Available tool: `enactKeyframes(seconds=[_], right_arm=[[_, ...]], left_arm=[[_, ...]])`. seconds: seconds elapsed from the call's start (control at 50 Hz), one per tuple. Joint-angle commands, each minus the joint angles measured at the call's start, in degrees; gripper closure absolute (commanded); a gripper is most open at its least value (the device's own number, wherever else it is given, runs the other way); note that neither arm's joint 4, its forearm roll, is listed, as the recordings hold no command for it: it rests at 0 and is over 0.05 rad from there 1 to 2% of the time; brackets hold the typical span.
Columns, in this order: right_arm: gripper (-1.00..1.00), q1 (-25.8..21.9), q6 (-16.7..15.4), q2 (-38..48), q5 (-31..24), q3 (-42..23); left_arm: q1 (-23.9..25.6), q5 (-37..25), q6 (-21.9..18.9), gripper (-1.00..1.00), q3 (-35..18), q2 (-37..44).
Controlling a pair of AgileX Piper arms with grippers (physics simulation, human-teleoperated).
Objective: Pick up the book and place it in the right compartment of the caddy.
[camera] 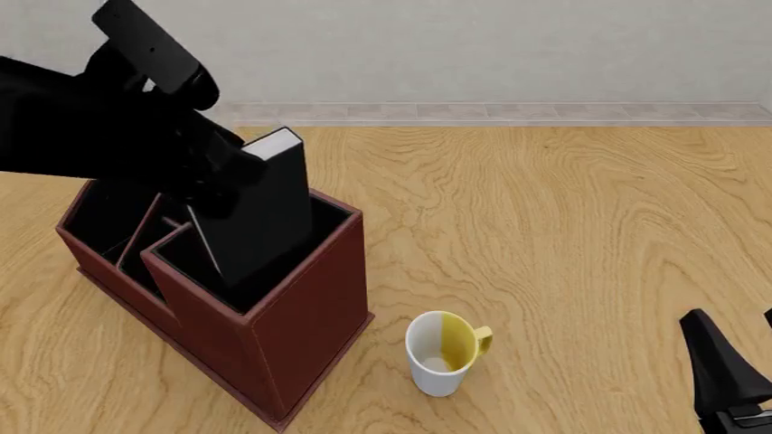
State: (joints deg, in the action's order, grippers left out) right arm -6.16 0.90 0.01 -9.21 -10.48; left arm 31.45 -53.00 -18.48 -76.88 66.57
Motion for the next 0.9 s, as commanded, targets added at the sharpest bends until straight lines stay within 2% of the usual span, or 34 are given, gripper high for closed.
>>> enactKeyframes(seconds=[0.02,0.9], right_arm=[[-1.0,0.1,-0.1,0.0,-0.1,0.0],[-1.0,0.0,-0.4,0.0,-0.4,-0.3]], left_arm=[[0.2,2.2,-0.3,1.0,2.3,-0.6],[0.8,9.1,2.7,1.0,13.5,-1.8]])
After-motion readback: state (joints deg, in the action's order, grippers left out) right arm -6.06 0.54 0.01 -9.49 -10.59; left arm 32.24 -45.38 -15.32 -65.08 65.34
